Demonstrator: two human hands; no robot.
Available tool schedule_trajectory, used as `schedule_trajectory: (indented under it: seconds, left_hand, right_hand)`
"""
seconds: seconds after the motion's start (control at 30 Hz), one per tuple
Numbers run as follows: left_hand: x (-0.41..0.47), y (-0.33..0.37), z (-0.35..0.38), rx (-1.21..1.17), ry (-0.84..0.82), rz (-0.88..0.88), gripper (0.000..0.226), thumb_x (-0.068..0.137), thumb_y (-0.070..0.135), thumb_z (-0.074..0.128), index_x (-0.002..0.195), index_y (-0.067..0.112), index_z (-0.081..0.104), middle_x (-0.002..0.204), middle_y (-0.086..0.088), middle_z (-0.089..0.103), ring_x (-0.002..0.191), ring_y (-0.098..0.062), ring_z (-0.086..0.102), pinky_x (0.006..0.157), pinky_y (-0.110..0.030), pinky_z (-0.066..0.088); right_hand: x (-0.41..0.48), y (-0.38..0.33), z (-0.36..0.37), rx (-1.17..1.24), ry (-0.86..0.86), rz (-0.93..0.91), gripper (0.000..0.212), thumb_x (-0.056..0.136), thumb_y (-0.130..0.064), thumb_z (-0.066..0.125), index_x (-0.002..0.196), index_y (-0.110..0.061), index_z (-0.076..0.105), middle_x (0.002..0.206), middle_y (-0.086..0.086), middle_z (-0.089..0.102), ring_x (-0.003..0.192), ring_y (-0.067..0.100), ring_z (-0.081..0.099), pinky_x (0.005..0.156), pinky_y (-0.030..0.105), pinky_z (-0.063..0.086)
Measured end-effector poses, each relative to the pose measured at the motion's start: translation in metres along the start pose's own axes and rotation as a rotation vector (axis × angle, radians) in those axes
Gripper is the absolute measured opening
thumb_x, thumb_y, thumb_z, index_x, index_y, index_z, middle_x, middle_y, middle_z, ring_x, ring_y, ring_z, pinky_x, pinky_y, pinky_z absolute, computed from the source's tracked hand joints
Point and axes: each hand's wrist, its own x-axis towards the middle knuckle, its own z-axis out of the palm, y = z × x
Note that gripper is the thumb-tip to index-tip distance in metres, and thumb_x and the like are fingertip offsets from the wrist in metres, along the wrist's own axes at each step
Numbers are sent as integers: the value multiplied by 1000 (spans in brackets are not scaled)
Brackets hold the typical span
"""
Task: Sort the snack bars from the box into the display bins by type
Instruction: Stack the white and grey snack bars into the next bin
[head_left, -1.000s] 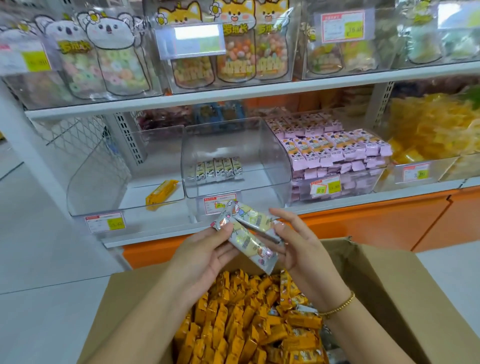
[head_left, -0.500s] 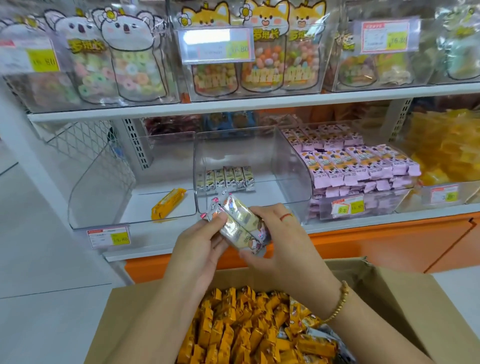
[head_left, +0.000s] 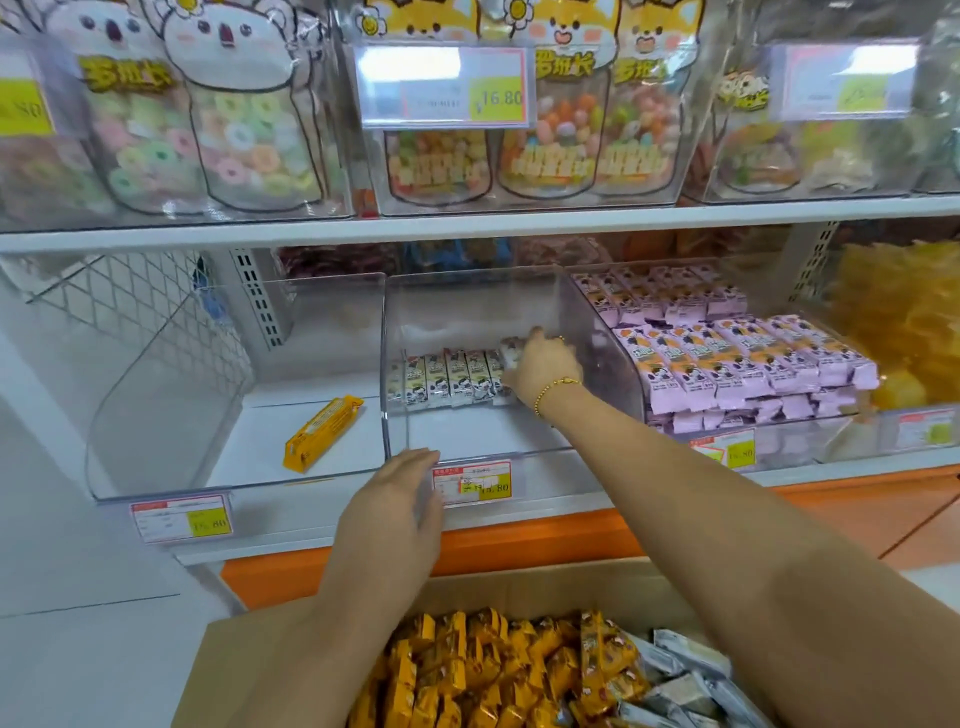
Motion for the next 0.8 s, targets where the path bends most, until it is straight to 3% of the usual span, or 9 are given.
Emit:
schedule_trajectory:
  seconds: [0.17,0.37,0.47,0.5,0.57,0.6,0.67,0.73,0.8]
  left_hand:
    - [7,-2,-3,-5,27,15,37,96,20,51,133,22,54,137,5,53,127,-10,47,104,-17,29]
    - [1,-2,-5,-8,-15,24,44,96,21,50,140,20,45,146,5,42,137,-8,34,105,-11,14]
    - [-9,3,-7,1,2,64,41,95,21,53,135,16,52,142,2,48,133,-11,40,105,-12,18]
    - [-13,8,-8,-12,20,76,34,94,22,55,127,16,60,134,1,56,126,-14,49,103,-15,27]
    - [-23,16,-6,-46,46,96,11,92,23,57,92,24,68,103,2,67,97,-15,61,82,-18,43]
    - [-28,19,-1,-54,54,110,17,91,23,58,75,27,60,86,3,65,82,-14,61,69,-17,42]
    - [-41,24,15,-33,28,110,34,90,24,60,59,23,46,63,2,55,61,-10,52,56,-19,35]
    - [-59,33,38,-23,-66,89,35,91,28,58,60,15,49,57,0,51,54,-10,46,51,-19,29]
    - [-79,35,68,-1,-224,57,28,92,30,56,68,14,56,64,0,58,62,-18,53,55,-28,32]
  right_hand:
    - [31,8,24,-108,-91,38,51,97,-30,48,136,0,33,139,22,42,129,37,42,99,40,41]
    - [13,5,-1,-89,-262,-84,36,100,-1,32,132,8,45,139,24,46,128,36,45,101,39,39]
    - [-11,13,-30,182,-178,-127,24,99,-9,38,97,-1,60,113,23,63,111,34,58,93,38,45]
    - [-25,20,-42,281,-112,-160,25,98,-13,43,85,-1,61,98,22,66,99,34,62,88,38,50]
    - [-66,38,-67,425,-17,-277,34,95,-19,53,69,1,63,73,20,67,70,30,65,71,36,55]
    - [-91,49,-79,452,-36,-355,38,95,-22,56,63,-2,62,63,15,65,58,22,62,61,30,53]
    - [-138,77,-93,437,-162,-454,42,94,-26,57,56,-11,55,52,1,58,46,8,51,51,20,45]
    - [-169,113,-89,332,-262,-436,43,94,-29,59,55,-12,54,48,-5,53,42,3,47,51,17,39]
    - [-185,158,-64,228,-366,-342,41,94,-29,58,57,-10,58,50,-2,56,43,3,47,51,17,39]
